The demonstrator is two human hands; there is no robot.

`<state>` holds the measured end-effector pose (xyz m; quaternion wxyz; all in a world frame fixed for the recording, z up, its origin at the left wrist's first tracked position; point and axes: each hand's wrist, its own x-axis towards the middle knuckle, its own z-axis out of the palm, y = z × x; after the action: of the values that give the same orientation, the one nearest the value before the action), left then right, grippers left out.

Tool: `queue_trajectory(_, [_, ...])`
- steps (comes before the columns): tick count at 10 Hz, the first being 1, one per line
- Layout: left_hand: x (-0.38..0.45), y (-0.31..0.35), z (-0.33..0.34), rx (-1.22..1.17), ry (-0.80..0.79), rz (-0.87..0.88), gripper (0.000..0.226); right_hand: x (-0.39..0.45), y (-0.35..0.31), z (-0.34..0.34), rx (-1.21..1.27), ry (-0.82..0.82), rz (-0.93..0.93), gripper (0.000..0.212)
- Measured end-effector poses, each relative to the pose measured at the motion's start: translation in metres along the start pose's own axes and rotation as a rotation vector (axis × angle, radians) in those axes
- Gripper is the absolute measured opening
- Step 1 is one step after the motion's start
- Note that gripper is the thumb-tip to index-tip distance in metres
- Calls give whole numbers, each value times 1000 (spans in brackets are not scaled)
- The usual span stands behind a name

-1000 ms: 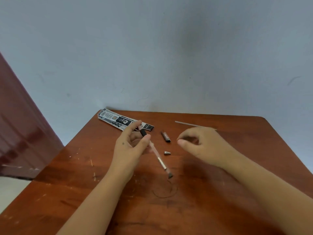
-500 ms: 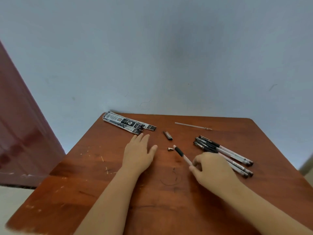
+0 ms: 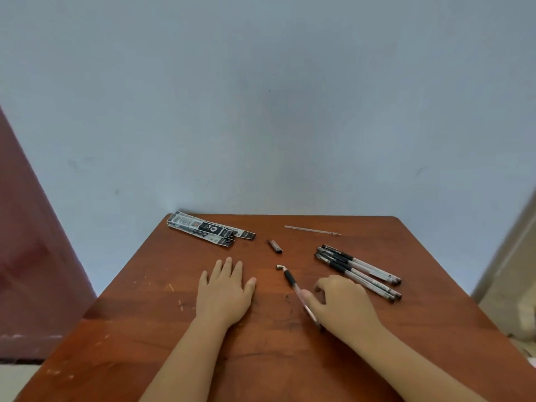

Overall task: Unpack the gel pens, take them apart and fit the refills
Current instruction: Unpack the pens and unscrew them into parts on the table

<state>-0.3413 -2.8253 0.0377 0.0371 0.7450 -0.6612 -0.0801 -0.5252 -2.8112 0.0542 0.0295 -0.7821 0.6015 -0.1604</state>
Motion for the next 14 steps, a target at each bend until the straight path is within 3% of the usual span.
queue_trajectory(1, [0, 0, 0, 3, -1, -3, 56, 11, 18, -7, -101, 107, 64, 33])
queue_trajectory(3, [0, 1, 0, -6, 11, -6, 55, 33, 37, -6, -267, -14, 172, 21])
queue_trajectory(5, [0, 2, 0, -7, 21, -11, 55, 35, 41, -2, -184, -42, 121, 21])
queue_trajectory(8, [0, 4, -2, 0, 23, -18, 55, 40, 18, -42, 817, -16, 135, 26])
queue_trajectory(9, [0, 4, -1, -9, 33, -19, 54, 45, 18, -37, 899, -6, 137, 65])
queue_trajectory(10, [2, 3, 1, -10, 49, -12, 54, 45, 22, -25, 1005, -7, 156, 85])
queue_trajectory(11, [5, 2, 2, -6, 54, -17, 54, 47, 29, -25, 1150, 20, 193, 87])
queue_trajectory(13, [7, 1, 4, 7, 81, -15, 51, 55, 50, -29, 1419, 131, 348, 57])
queue_trajectory(14, [7, 2, 4, -134, 206, 59, 44, 55, 52, -27, 1407, 148, 346, 38])
